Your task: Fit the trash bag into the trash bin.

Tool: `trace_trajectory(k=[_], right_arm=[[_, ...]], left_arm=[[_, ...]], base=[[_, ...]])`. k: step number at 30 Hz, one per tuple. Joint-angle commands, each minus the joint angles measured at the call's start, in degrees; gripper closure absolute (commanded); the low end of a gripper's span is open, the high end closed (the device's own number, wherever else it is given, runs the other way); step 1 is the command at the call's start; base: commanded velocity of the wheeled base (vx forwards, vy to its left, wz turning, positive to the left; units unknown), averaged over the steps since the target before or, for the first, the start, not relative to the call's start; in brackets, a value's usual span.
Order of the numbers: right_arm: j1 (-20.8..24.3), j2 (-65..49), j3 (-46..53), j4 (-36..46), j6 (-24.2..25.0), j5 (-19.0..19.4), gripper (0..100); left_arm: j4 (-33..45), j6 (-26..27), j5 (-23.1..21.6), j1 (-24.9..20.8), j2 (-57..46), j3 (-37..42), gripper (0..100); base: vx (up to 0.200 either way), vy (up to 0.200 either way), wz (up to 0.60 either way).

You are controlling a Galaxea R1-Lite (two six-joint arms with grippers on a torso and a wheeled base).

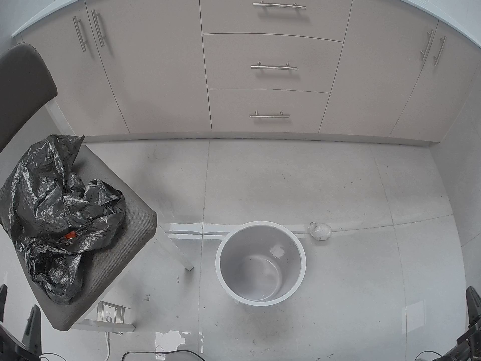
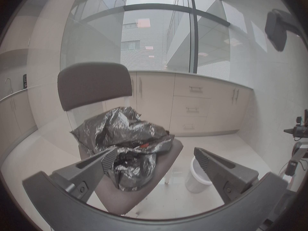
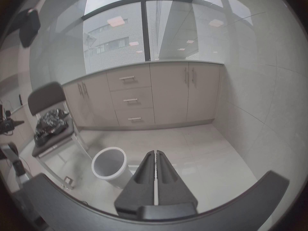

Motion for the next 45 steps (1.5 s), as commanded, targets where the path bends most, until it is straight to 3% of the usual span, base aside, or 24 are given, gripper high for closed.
trace_trajectory(k=[1, 2, 5, 8, 9, 11, 15, 17, 19, 26, 31, 34, 40, 45], right_arm=[[4.0, 24.2, -45.0, 3.9, 13.0, 0.8, 100], [4.6, 30.4, -47.6, 6.6, 8.1, 1.5, 100], [5.5, 35.0, -44.8, 3.6, 6.7, 2.1, 100], [11.4, 43.8, -35.2, -16.8, 11.0, 2.6, 100], [12.1, 45.1, -34.2, -19.5, 11.7, 2.5, 100], [13.7, 52.8, -30.0, -32.3, 13.6, 2.4, 100], [13.8, 61.5, -28.4, -40.8, 14.1, 2.4, 100], [14.0, 68.9, -28.3, -45.7, 14.2, 2.3, 100], [14.2, 72.3, -27.6, -47.3, 14.3, 2.3, 100], [14.2, 77.2, -26.3, -51.9, 14.3, 1.4, 100], [14.3, 76.8, -26.1, -51.8, 14.3, 0.6, 100], [14.2, 77.1, -26.2, -51.9, 14.3, 0.5, 100], [13.8, 77.3, -26.3, -51.9, 14.2, 0.6, 100], [13.8, 78.6, -26.3, -51.9, 14.2, 0.5, 100]], left_arm=[[3.8, -2.5, -0.2, -2.3, 14.2, -19.3, 0], [3.2, -2.5, -0.2, -2.3, 15.2, -18.7, 0], [2.9, -2.5, -0.3, -2.4, 16.9, -18.1, 0], [0.9, -1.8, 0.2, -2.2, 23.4, -17.7, 0], [0.8, -1.5, 0.2, -2.2, 24.4, -17.8, 0], [0.7, 2.3, 0.4, -2.1, 30.5, -18.7, 0], [0.7, 8.4, 0.6, -2.0, 38.0, -19.7, 0], [0.4, 18.5, 1.5, -2.1, 47.4, -21.0, 0], [-0.9, 25.3, 1.7, -2.1, 53.6, -22.5, 0], [-14.5, 39.8, 2.0, -1.6, 76.5, -29.0, 0], [-27.6, 46.8, 1.8, 0.6, 86.3, -29.7, 0], [-32.0, 49.4, 1.3, 0.2, 88.5, -28.8, 0], [-37.9, 49.9, 0.5, -3.8, 88.9, -24.1, 0], [-39.8, 50.5, 0.2, -4.2, 89.7, -24.3, 0]], base=[[0.0, 0.0, 0.0], [0.0, 0.0, 0.0], [0.0, 0.0, 0.0], [0.0, 0.0, 0.0], [0.0, 0.0, 0.0], [0.0, 0.0, 0.0], [0.0, 0.0, 0.0], [0.0, 0.0, 0.0], [0.0, 0.0, 0.0], [0.0, 0.0, 0.0], [0.0, 0.0, 0.0], [0.0, 0.0, 0.0], [0.0, 0.0, 0.0], [0.0, 0.0, 0.0]])
